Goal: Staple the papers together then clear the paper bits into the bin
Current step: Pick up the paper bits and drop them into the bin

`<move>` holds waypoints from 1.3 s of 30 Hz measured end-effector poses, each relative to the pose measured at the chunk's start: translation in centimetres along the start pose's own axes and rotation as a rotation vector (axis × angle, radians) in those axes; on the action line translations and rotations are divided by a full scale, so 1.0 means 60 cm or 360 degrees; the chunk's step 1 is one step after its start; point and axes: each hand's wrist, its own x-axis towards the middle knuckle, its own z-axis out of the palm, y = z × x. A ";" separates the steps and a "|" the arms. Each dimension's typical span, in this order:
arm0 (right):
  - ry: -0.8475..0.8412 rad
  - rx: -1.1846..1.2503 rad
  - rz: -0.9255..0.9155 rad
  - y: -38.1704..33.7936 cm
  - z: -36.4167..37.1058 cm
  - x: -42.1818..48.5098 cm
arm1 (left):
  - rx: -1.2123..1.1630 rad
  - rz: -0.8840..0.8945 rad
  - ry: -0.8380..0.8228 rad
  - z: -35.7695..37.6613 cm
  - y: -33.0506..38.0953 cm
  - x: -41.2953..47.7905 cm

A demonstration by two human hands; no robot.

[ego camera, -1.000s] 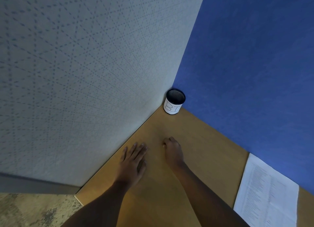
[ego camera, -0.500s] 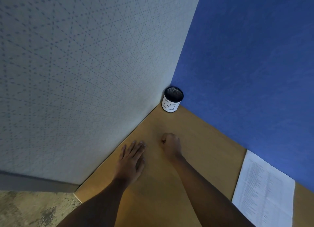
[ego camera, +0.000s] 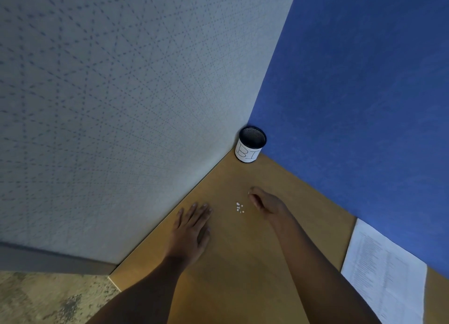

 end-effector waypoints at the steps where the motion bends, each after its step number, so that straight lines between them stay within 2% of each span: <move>1: -0.0043 0.0165 -0.0001 -0.013 0.002 -0.002 | -0.0007 0.0004 0.0005 -0.001 0.000 0.000; 3: -0.0120 0.0293 -0.0046 -0.046 0.008 -0.007 | -0.0008 0.0015 0.0011 -0.002 0.001 0.000; 7: -0.0241 0.0095 -0.0219 -0.128 0.024 -0.008 | -0.0006 0.0008 0.0012 -0.002 0.002 -0.001; 12: -0.0046 -0.0212 -0.0382 -0.206 0.048 0.013 | -0.0037 0.0014 0.0018 -0.002 0.003 -0.002; 17: 0.0254 -0.0554 -0.0431 -0.232 0.078 0.058 | -0.0030 0.0005 0.0017 -0.003 0.003 -0.001; 20: 0.0442 -0.0844 -0.0620 -0.235 0.094 0.062 | -0.0029 0.0008 0.0016 -0.003 0.001 0.000; 24: 0.0434 -0.1173 -0.0890 -0.234 0.100 0.078 | -0.0044 0.0007 0.0017 -0.003 0.001 0.000; 29: 0.0466 -0.1386 -0.0996 -0.240 0.109 0.084 | -0.0037 0.0008 0.0019 -0.002 0.001 0.001; 33: 0.0524 -0.1478 -0.1029 -0.240 0.110 0.085 | -0.0047 0.0005 0.0024 -0.001 0.000 0.002; 39: 0.0459 -0.1329 -0.1076 -0.235 0.096 0.072 | -0.0057 0.0020 0.0040 0.000 0.000 0.003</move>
